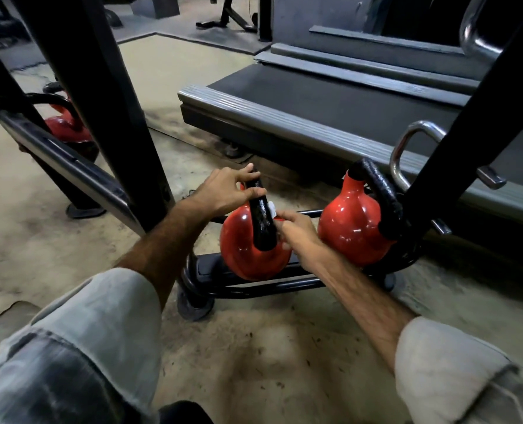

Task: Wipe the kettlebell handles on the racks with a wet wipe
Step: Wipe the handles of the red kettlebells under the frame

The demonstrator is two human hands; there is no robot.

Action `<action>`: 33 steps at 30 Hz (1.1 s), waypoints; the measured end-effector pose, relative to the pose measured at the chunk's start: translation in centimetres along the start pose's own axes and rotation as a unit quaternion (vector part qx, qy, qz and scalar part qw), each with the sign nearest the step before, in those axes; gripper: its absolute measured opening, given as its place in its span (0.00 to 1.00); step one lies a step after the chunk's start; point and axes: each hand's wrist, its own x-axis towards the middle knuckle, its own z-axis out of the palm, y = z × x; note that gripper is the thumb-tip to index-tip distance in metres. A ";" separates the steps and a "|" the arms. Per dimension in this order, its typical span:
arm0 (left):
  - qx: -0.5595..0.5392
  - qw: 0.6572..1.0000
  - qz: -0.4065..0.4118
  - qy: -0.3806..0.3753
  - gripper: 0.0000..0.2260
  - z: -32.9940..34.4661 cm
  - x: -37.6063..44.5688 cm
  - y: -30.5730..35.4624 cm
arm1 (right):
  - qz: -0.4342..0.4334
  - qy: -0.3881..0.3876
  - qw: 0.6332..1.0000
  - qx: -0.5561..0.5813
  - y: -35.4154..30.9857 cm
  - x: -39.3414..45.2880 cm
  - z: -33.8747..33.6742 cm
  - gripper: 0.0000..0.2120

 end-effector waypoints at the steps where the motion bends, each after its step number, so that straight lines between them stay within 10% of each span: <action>1: -0.003 1.000 0.000 0.000 0.24 0.0 0.0 0.0 | 0.008 -0.031 0.999 0.009 0.0 -0.1 -0.5 0.07; 9: -0.011 1.000 -0.001 0.001 0.24 0.1 -0.3 0.5 | 0.119 -0.244 0.957 0.107 -3.1 0.2 -2.2 0.12; 33: 0.012 1.000 0.002 -0.003 0.17 0.2 0.5 0.3 | 0.125 -0.176 0.952 0.215 -4.7 3.6 -0.5 0.11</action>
